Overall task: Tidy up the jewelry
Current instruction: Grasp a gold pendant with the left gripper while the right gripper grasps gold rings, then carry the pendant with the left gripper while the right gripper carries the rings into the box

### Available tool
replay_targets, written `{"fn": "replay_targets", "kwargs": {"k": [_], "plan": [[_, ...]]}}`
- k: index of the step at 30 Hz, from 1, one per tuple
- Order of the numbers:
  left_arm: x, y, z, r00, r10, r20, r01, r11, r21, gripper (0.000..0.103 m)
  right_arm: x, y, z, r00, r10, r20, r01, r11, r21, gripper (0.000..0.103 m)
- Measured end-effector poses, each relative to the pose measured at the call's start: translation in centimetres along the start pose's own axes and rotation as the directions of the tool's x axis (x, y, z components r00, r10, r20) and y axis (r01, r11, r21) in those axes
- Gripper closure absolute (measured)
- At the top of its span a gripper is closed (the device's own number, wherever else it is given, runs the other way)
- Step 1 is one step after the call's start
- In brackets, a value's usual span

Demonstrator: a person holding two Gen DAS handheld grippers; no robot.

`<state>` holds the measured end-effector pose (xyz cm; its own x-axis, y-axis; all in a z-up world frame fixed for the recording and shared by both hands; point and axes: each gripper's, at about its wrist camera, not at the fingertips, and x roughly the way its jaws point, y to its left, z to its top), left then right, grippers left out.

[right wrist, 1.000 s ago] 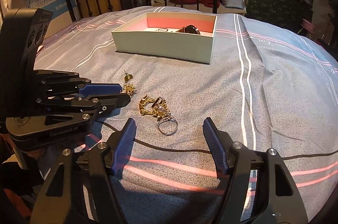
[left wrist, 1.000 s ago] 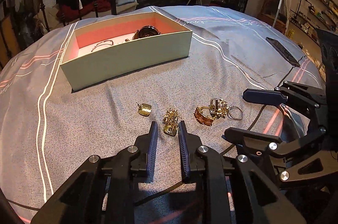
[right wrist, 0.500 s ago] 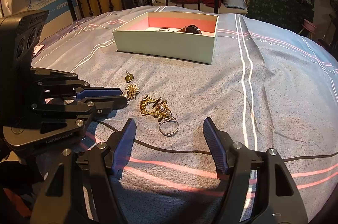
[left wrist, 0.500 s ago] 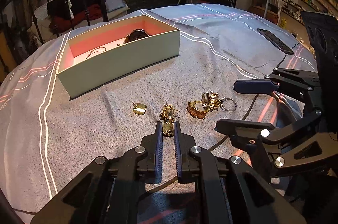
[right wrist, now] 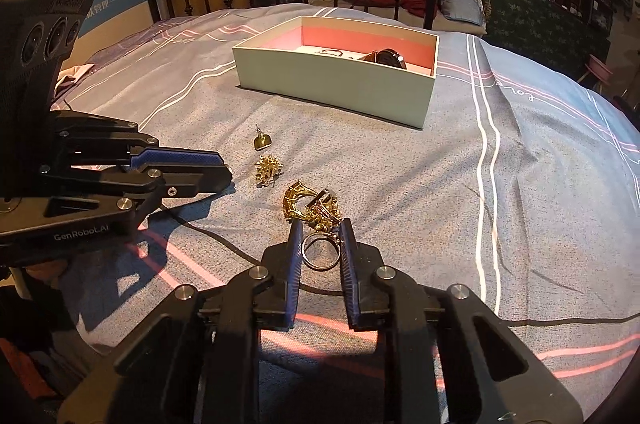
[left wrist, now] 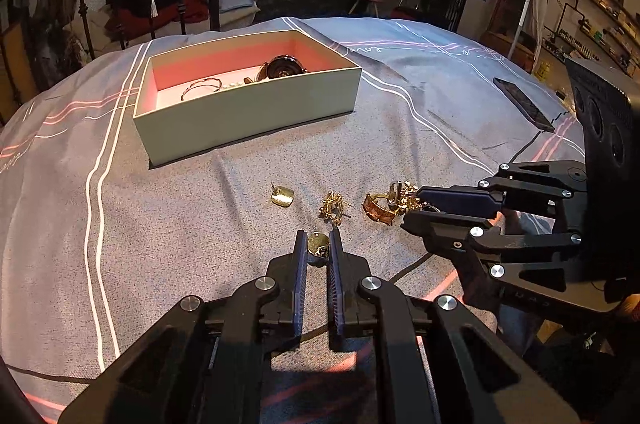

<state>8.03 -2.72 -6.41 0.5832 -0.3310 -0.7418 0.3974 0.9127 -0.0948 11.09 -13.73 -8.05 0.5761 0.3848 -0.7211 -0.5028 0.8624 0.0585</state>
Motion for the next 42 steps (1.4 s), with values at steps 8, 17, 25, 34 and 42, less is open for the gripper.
{"fn": "replay_targets", "kwargs": {"k": [8,17,25,34,42], "plan": [[-0.3,0.6,0.2,1.000,-0.002,0.014,0.002,0.999,-0.040,0.093,-1.2,0.3,0.6,0.999,0.019,0.040,-0.019,1.000,0.007,0.083],[-0.5,1.7,1.8,0.999,0.021,0.041,-0.018,0.997,-0.080,0.093,-1.1,0.3,2.5,0.998,0.030,0.056,-0.031,0.999,0.015,0.083],[-0.2,3.5,7.4,0.990,0.109,0.094,-0.099,0.989,-0.106,0.092,1.1,-0.7,8.8,0.995,0.012,0.098,-0.012,1.000,0.005,0.083],[3.3,7.3,13.8,0.987,0.160,-0.008,-0.159,0.968,-0.195,0.092,5.9,-2.9,15.1,0.999,-0.033,0.026,0.032,0.999,0.037,0.083],[6.8,9.0,14.6,0.982,0.157,-0.108,-0.177,0.960,-0.218,0.092,9.8,-3.8,16.5,0.995,-0.045,-0.085,0.047,0.999,0.026,0.083]]}}
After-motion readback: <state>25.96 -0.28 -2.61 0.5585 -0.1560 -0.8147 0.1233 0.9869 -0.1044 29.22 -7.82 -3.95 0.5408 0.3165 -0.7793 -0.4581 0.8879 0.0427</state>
